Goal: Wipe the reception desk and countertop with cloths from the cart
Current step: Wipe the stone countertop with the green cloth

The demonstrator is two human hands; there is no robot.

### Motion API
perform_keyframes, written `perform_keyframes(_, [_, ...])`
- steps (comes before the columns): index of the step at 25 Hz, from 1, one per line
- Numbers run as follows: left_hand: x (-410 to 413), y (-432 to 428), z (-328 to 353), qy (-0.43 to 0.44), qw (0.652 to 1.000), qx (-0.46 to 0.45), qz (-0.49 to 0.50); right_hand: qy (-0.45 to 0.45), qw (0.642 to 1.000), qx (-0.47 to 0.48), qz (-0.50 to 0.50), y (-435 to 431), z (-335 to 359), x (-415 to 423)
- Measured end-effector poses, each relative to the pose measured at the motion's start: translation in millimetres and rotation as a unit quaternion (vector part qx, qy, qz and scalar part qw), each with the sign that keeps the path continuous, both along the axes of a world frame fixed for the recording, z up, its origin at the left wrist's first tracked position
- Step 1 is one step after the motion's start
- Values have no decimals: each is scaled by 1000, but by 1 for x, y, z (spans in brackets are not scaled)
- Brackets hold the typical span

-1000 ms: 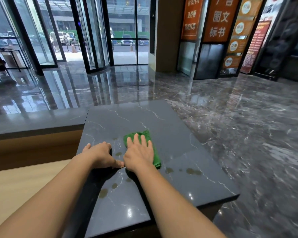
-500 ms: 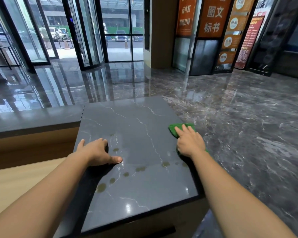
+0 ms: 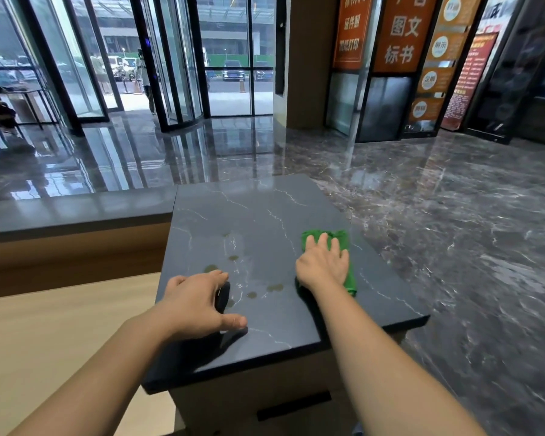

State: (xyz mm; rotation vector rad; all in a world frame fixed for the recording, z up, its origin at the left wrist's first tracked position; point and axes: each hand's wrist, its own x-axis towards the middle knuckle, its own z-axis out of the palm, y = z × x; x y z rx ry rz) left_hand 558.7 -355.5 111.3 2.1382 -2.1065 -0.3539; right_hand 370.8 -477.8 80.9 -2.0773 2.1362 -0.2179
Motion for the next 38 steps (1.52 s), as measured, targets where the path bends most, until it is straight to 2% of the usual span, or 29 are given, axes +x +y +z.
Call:
perform_keyframes(5, [-2, 15, -5, -42, 999, -11, 23, -12, 991, -16, 133, 65, -3, 74])
perform_keyframes(10, [-6, 19, -10, -51, 998, 29, 33, 5, 978, -19, 209, 65, -4, 44])
perform_keyframes(19, [-6, 16, -12, -58, 996, 57, 45, 39, 998, 14, 48, 25, 0, -105])
perform_keyframes(23, [-5, 14, -12, -53, 996, 64, 40, 38, 999, 13, 10, 30, 2, -94])
perform_keyframes(28, [-6, 11, -12, -54, 995, 70, 37, 17, 999, -30, -29, 61, -5, -33])
perform_keyframes(31, [-6, 9, -12, -55, 994, 82, 40, -3, 999, -33, 13, 85, -6, 13])
perform_keyframes(34, [-9, 7, -11, -68, 993, 88, 40, -1, 993, -37, 116, 109, -7, 46])
perform_keyframes(38, [-10, 6, -8, -61, 992, 98, 48, 19, 968, -48, 244, 105, -7, 18])
